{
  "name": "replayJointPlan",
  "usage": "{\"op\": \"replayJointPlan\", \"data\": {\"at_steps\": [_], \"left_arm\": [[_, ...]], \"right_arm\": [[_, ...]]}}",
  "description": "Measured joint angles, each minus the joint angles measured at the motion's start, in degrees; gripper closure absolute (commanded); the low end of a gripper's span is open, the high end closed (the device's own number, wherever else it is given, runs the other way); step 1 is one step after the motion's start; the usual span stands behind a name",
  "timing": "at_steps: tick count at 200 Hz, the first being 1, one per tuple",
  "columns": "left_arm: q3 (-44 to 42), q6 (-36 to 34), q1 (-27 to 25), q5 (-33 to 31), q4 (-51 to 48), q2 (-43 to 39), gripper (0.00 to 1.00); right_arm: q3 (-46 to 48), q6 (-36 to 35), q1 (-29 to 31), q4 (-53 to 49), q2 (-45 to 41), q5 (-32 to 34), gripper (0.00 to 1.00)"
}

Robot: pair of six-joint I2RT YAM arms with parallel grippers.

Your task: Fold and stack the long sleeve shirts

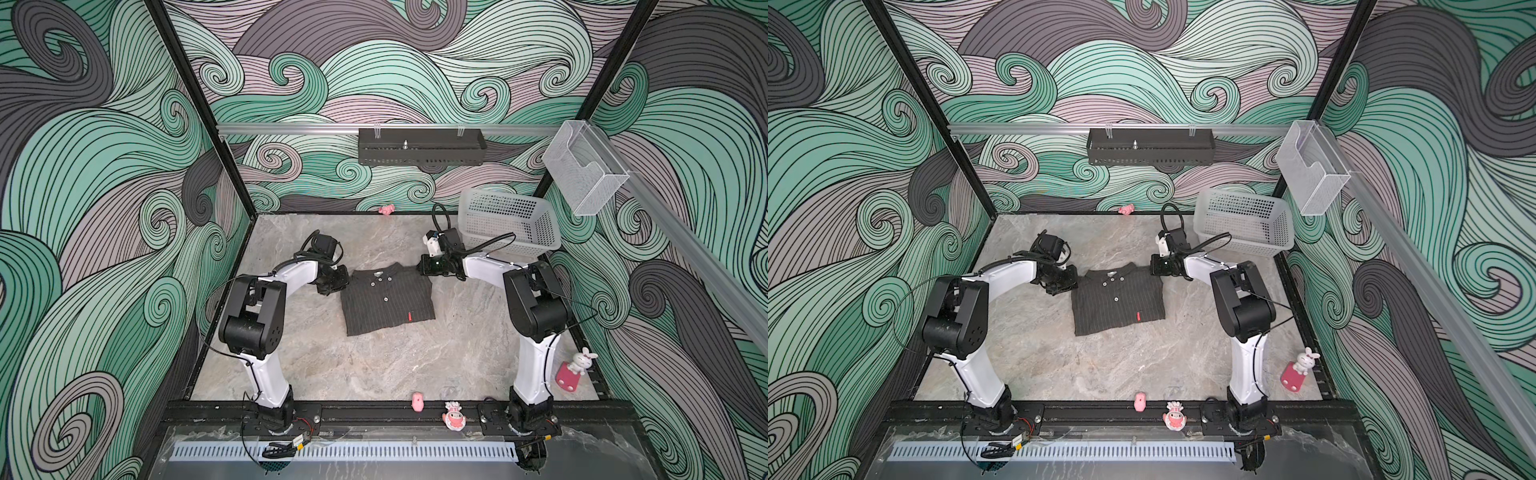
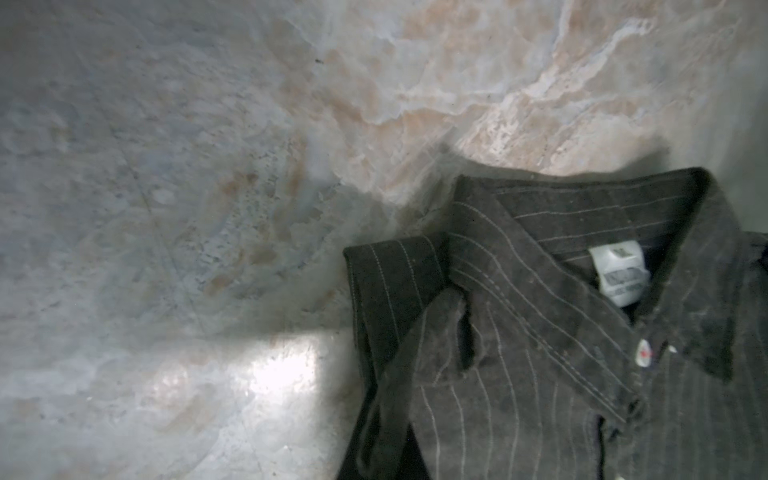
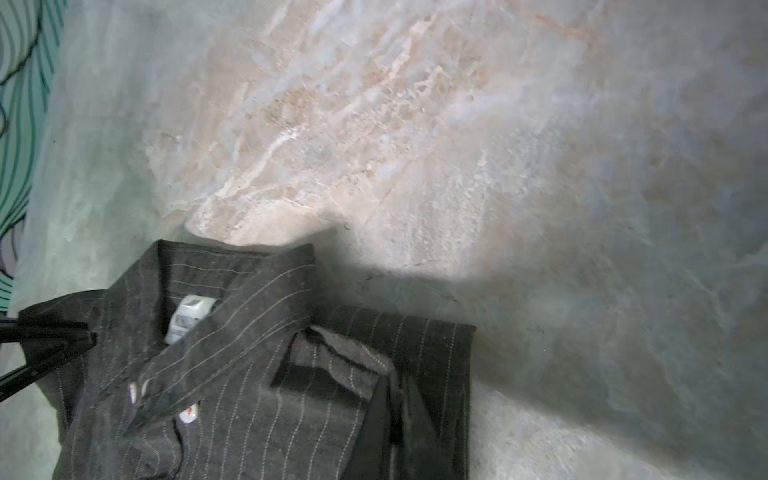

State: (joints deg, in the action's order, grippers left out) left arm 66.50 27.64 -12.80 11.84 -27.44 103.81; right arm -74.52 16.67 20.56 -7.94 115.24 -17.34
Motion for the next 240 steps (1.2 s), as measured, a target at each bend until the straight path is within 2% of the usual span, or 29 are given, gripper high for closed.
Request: {"op": "replayJointPlan", "data": {"at_steps": [9, 23, 44, 69, 94, 125, 151, 201, 240], "left_arm": [[0.0, 0.5, 0.1, -0.1, 0.0, -0.1, 0.56], [0.0, 0.3, 0.2, 0.0, -0.1, -0.9, 0.51], [-0.1, 0.2, 0.0, 0.1, -1.1, -4.2, 0.49], [-2.0, 0.3, -1.2, 2.3, -1.0, -11.2, 0.53], [-5.9, 2.0, -4.5, 8.0, 1.5, -13.6, 0.55], [-12.9, 5.6, -8.6, 14.8, 6.5, -9.3, 0.54], [-15.9, 7.3, -9.5, 18.1, 8.7, -6.3, 0.54], [-14.4, 7.2, -8.5, 17.2, 7.4, -5.2, 0.52], [-11.1, 5.6, -4.1, 8.5, 2.2, -5.4, 0.47]], "right_arm": [[0.0, -0.1, 0.0, -0.6, -0.5, 1.1, 0.5], [0.1, 0.0, 0.2, -2.6, -2.8, 2.8, 0.41], [0.8, 0.7, 0.7, -6.2, -10.0, 4.8, 0.38], [3.4, 3.1, 2.6, -7.4, -21.0, 4.2, 0.46], [9.8, 7.7, 4.7, -4.3, -26.8, -1.4, 0.61], [17.5, 12.0, 5.5, -1.2, -20.0, -8.1, 0.72], [22.7, 13.4, 4.8, -1.0, -13.9, -11.0, 0.74], [20.7, 12.1, 4.1, 0.7, -9.8, -14.9, 0.74], [15.8, 12.5, 7.9, 2.7, -5.8, -15.6, 0.72]]}}
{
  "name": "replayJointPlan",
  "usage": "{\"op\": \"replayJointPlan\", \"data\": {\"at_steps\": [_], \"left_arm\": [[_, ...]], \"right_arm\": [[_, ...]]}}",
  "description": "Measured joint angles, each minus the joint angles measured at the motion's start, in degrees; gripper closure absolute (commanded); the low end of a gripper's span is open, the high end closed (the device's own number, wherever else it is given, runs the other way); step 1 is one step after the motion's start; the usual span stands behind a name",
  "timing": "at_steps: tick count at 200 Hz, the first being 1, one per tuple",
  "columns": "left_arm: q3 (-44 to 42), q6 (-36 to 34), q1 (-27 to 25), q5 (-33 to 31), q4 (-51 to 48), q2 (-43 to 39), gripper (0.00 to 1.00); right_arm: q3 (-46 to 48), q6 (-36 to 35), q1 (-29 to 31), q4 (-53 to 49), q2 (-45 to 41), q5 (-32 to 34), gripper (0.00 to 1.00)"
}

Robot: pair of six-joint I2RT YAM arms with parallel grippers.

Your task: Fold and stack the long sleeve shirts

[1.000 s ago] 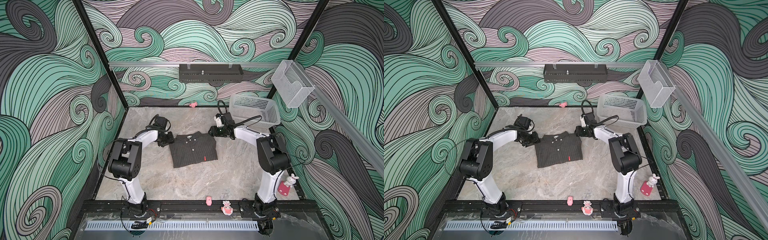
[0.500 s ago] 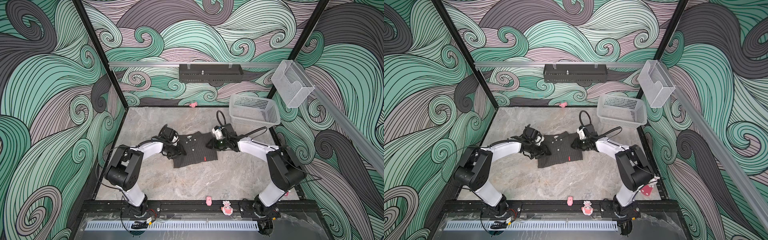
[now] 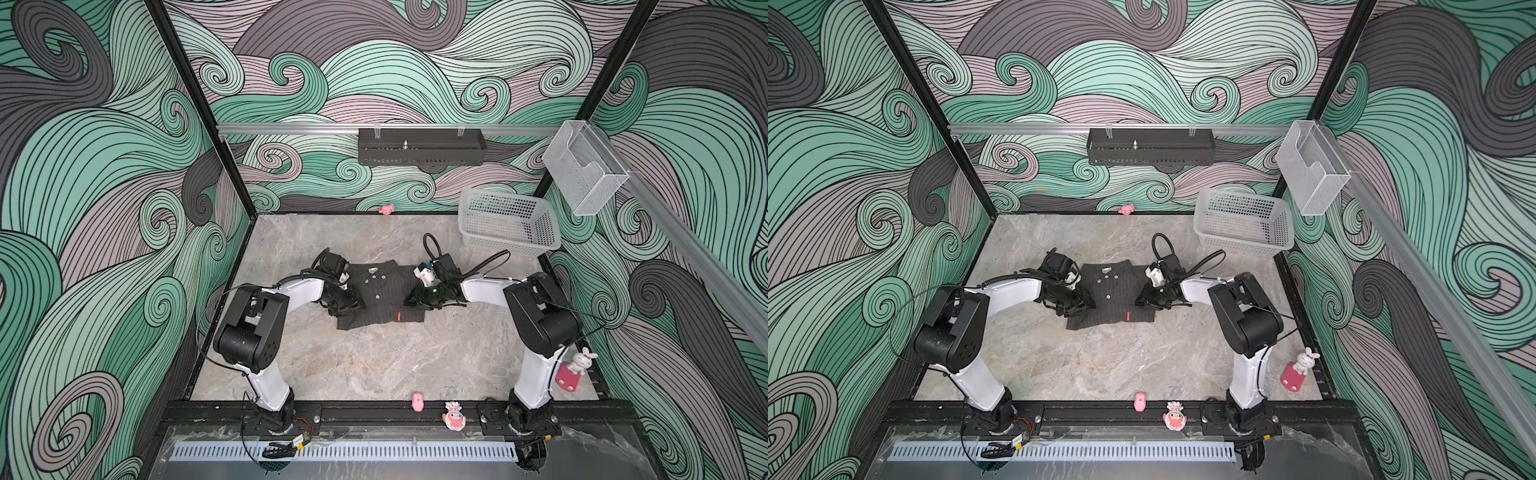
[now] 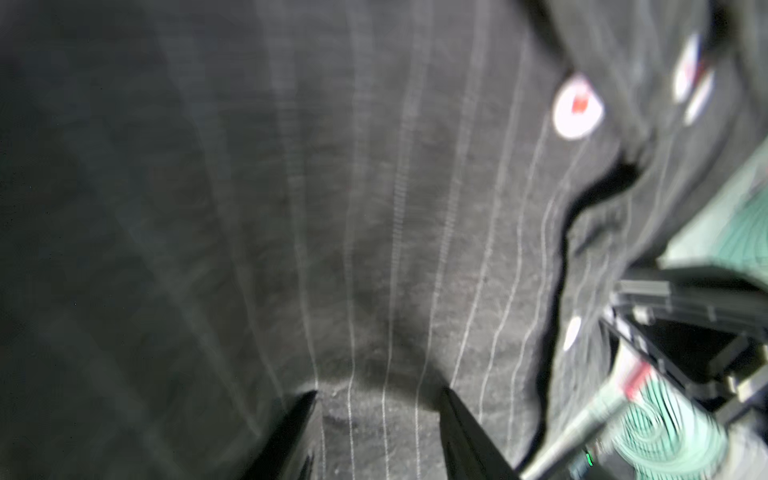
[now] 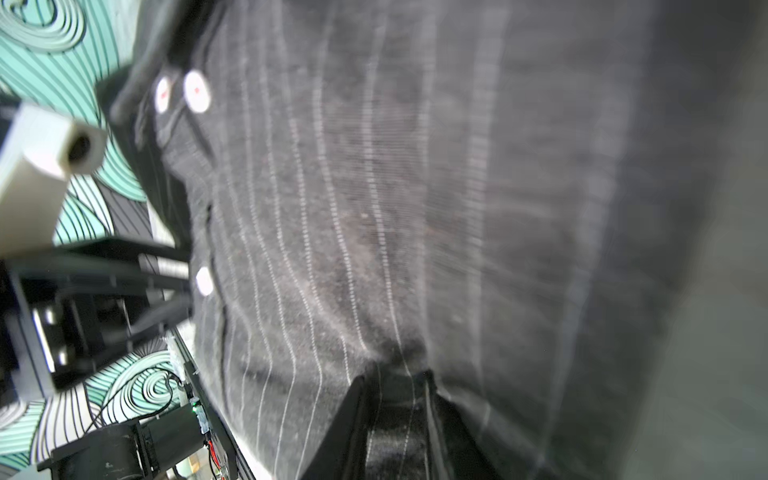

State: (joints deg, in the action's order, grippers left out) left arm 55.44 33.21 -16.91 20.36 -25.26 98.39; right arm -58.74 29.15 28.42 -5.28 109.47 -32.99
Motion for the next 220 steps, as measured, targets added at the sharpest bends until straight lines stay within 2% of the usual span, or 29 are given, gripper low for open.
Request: {"op": "replayJointPlan", "data": {"at_steps": [16, 54, 64, 89, 110, 113, 115, 119, 148, 171, 197, 220], "left_arm": [[0.9, -0.9, 2.3, -5.3, -3.5, -0.8, 0.44], [5.5, -3.4, 4.3, -15.8, -14.8, -6.4, 0.36], [7.3, -3.9, 3.8, -17.4, -16.7, -8.4, 0.33], [10.3, -3.9, -1.0, -21.4, -19.5, -11.6, 0.25], [11.9, -2.2, -7.6, -22.9, -20.5, -9.4, 0.21], [12.2, -1.8, -8.4, -23.0, -20.6, -8.4, 0.14], [12.4, -1.6, -8.8, -23.1, -20.6, -8.0, 0.05], [12.9, -1.1, -10.0, -23.2, -20.6, -6.6, 0.02], [15.3, 2.3, -15.4, -24.3, -20.0, 3.9, 0.01], [18.1, 3.4, -17.0, -26.5, -20.6, 11.1, 0.02], [21.8, 1.8, -15.9, -28.6, -21.4, 14.3, 0.09], [24.4, -2.4, -11.7, -28.8, -21.1, 16.2, 0.1]], "right_arm": [[-2.1, 0.2, 2.6, -0.6, 0.8, 0.7, 0.68], [-4.9, 0.5, 6.4, -4.4, -1.4, 3.2, 0.43], [-4.7, 0.2, 6.4, -5.9, -4.0, 4.5, 0.41], [-3.9, -1.1, 5.5, -8.9, -14.1, 8.8, 0.39], [-2.4, -2.0, 3.5, -9.6, -22.5, 11.2, 0.39], [-2.1, -2.0, 3.0, -9.7, -23.5, 11.3, 0.39], [-1.9, -2.0, 2.7, -9.7, -24.1, 11.6, 0.39], [-1.5, -2.1, 2.1, -9.8, -25.2, 11.9, 0.39], [2.6, -2.6, -2.0, -11.3, -28.6, 13.0, 0.39], [5.4, -2.8, -3.5, -13.0, -29.0, 13.2, 0.39], [6.6, -3.0, -4.0, -13.9, -29.0, 12.9, 0.39], [6.6, -3.0, -4.3, -13.9, -29.0, 12.3, 0.39]]}}
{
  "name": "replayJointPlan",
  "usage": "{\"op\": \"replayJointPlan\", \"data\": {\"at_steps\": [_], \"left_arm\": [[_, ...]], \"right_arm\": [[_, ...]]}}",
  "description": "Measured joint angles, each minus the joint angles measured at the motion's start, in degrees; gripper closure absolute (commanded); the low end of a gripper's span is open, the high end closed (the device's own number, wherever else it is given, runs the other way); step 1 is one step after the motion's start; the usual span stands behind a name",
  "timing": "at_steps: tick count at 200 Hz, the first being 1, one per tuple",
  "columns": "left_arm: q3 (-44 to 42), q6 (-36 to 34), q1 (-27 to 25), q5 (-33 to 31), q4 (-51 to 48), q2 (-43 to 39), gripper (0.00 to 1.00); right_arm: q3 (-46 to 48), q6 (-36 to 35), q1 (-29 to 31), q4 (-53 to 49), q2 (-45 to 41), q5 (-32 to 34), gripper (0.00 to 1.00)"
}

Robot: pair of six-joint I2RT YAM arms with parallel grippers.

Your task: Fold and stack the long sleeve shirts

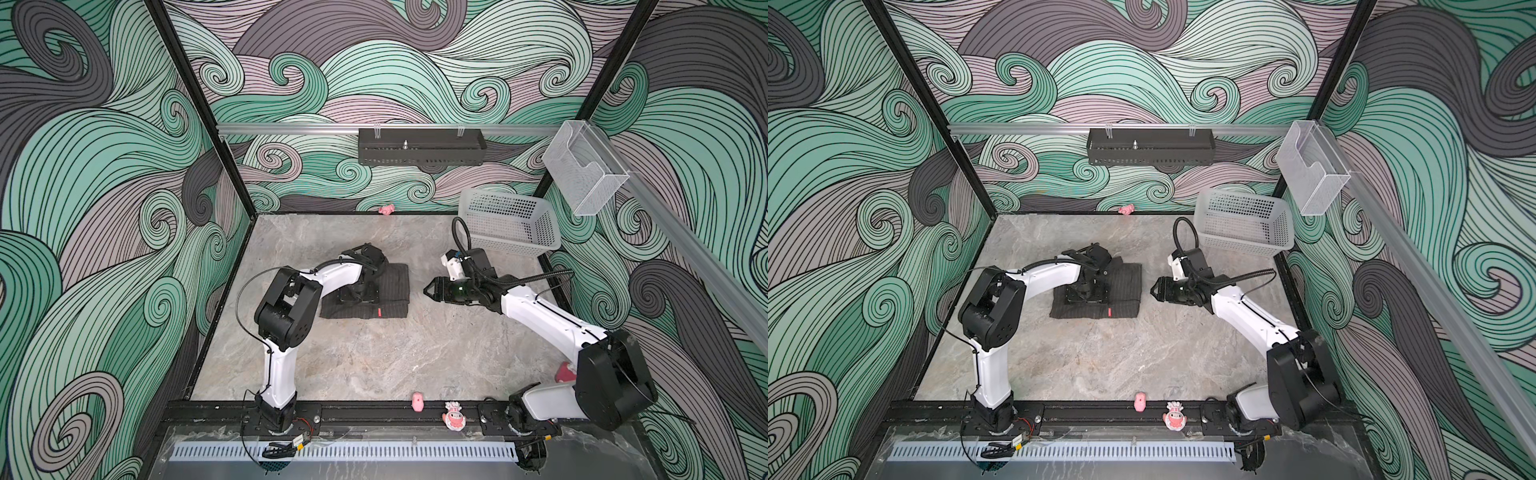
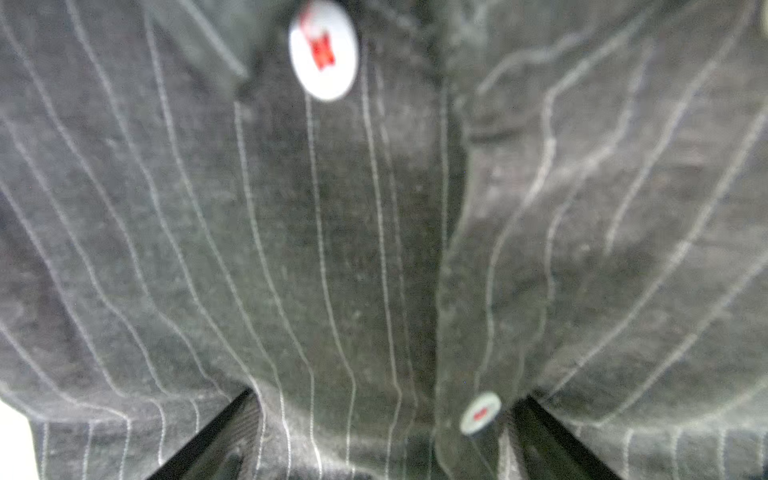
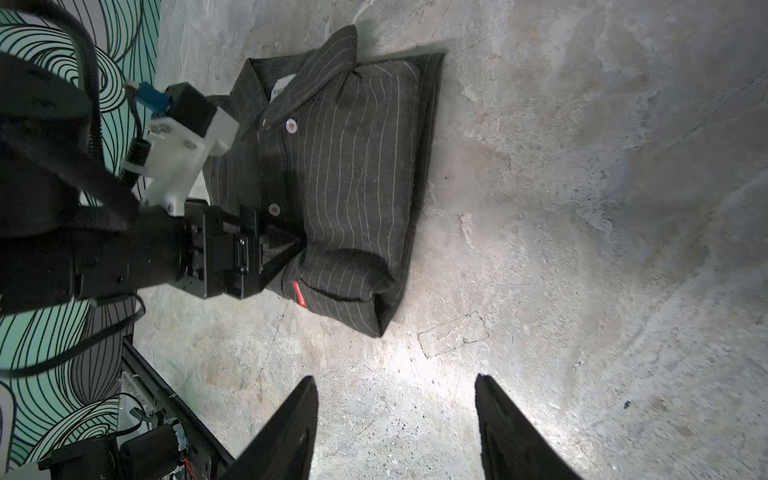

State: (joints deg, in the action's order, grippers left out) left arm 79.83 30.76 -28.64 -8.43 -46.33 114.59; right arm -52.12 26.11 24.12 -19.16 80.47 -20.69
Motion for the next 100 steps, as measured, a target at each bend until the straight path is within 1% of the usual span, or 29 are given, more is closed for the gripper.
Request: {"op": "replayJointPlan", "data": {"at_steps": [18, 32, 56, 100], "left_arm": [[3.7, -4.0, 4.5, -0.6, -0.6, 2.3, 0.1], [8.4, -7.5, 7.8, -1.9, -1.9, 5.2, 0.09], [18.1, -12.3, 12.9, -3.6, -4.8, 11.1, 0.09], [35.9, -18.6, 20.6, -5.8, -10.5, 21.4, 0.09]], "right_arm": [[0.0, 0.0, -0.2, 0.1, 0.0, -0.5, 0.39], [0.0, 0.0, -0.3, 0.1, 0.0, -0.9, 0.39], [0.0, 0.1, -0.3, 0.1, 0.0, -1.6, 0.39], [-0.6, 0.1, -0.3, -0.1, 1.0, -2.2, 0.4]]}}
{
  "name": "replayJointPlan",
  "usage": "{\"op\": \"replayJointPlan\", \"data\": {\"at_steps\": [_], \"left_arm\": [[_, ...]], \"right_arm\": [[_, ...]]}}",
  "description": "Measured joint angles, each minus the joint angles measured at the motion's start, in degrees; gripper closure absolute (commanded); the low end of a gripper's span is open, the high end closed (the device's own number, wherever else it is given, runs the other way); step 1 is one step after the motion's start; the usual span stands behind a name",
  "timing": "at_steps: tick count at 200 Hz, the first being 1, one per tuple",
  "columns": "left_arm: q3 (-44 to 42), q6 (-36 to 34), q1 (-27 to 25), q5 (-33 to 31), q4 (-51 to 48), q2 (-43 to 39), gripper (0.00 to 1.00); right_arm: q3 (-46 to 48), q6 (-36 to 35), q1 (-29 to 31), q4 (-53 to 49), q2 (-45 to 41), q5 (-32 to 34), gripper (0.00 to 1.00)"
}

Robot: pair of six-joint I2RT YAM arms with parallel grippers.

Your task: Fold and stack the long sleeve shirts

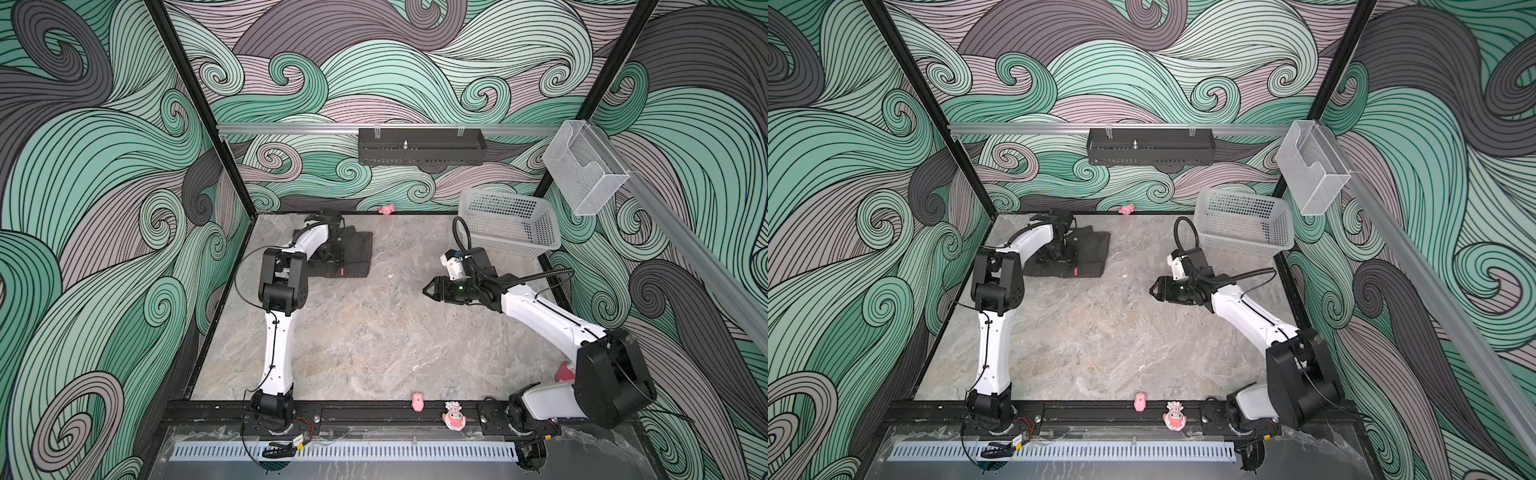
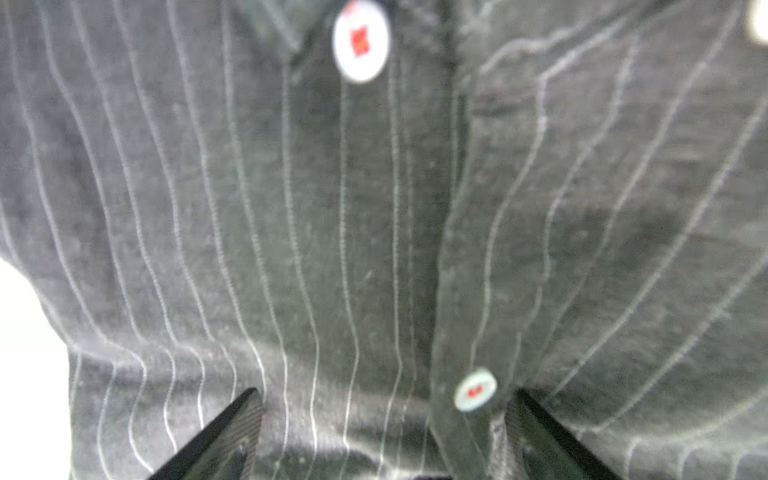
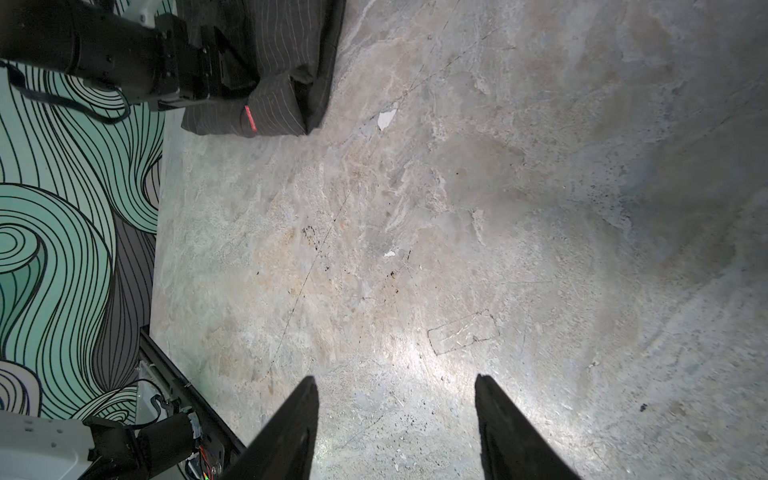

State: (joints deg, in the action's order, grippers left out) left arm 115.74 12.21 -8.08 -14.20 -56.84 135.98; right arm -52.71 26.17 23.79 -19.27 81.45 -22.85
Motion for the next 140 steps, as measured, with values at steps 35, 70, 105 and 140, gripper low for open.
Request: {"op": "replayJointPlan", "data": {"at_steps": [35, 70, 105, 140], "left_arm": [[16.4, -3.9, 5.4, -0.5, -4.5, 9.0, 0.09], [25.8, -6.6, 8.9, 0.3, -4.9, 14.2, 0.08], [26.0, -6.7, 9.8, 2.6, -5.7, 12.8, 0.05], [0.2, -3.8, 9.4, 6.3, 2.9, -9.7, 0.02]], "right_arm": [[-1.8, 0.5, 0.0, -0.3, 3.4, -0.3, 0.4], [-3.8, 0.8, 0.0, -1.0, 5.7, -0.2, 0.4], [-4.8, 0.3, -0.4, -1.3, 5.9, 0.8, 0.39], [-2.3, -1.8, -3.4, 2.4, 1.1, 5.7, 0.36]]}}
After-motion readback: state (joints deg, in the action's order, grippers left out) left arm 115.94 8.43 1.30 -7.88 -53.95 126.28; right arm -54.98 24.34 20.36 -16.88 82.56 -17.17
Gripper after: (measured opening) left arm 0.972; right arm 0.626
